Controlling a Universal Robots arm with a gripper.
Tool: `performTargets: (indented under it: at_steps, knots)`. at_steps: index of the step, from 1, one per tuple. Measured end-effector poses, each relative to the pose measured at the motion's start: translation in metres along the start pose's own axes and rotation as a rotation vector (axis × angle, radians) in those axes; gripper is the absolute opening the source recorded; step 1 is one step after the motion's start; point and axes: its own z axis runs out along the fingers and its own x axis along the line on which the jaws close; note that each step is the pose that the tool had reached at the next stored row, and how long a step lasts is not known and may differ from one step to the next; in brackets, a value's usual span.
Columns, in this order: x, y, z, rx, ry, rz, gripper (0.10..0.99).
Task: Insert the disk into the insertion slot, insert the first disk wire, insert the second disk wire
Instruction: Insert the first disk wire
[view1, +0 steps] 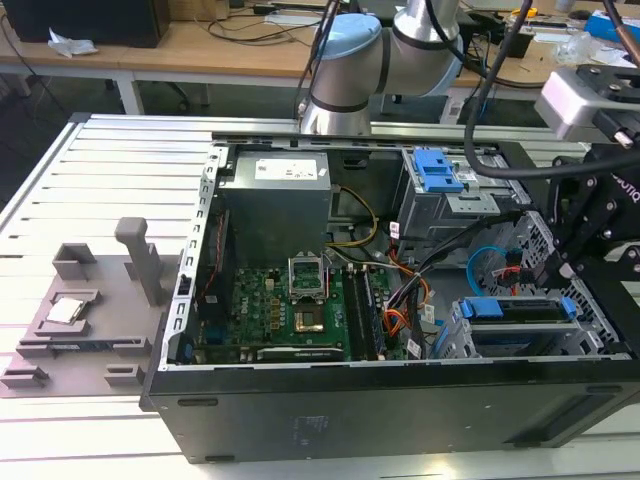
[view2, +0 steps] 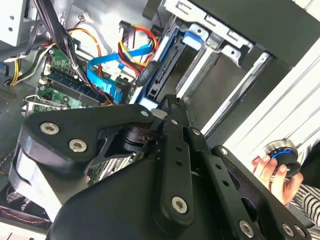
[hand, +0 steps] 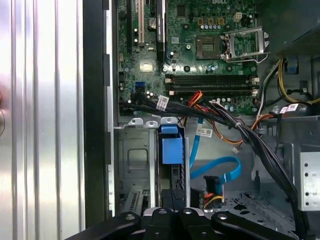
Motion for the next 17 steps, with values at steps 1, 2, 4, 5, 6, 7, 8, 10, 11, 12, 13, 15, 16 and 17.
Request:
performTargets:
  at_steps: [1,2,4,5,6,7,8,10,11,12,13,15,16,17]
  knots:
    - [-0.0008,-0.0022,-0.0001,0.0,0.0004,0.0,0.106]
    - [-0.0019,-0.0036,-0.0001,0.0,0.0011,0.0,0.106]
    - [-0.004,-0.0048,-0.0002,0.0,0.0019,0.0,0.106]
    - [-0.0051,-0.0052,-0.0002,0.0,0.0024,0.0,0.106]
    - [-0.0071,-0.0058,-0.0003,0.0,0.0032,0.0,0.106]
    - [-0.0107,-0.0061,-0.0003,0.0,0.0043,0.0,0.106]
    - [-0.0131,-0.0062,-0.0003,0.0,0.0048,0.0,0.106]
    - [-0.0179,-0.0065,-0.0003,0.0,0.005,0.0,0.106]
    - [-0.0189,-0.0066,-0.0003,0.0,0.0052,0.0,0.106]
    - [-0.02,-0.0067,-0.0001,0.0,0.0052,0.0,0.106]
    - [-0.0204,-0.0068,0.0002,0.0,0.0052,0.0,0.106]
    - [-0.0211,-0.007,0.0023,0.0,0.0051,0.0,0.106]
    - [-0.0212,-0.007,0.0027,0.0,0.0054,0.0,0.106]
    - [-0.0212,-0.007,0.0027,0.0,0.0055,0.0,0.106]
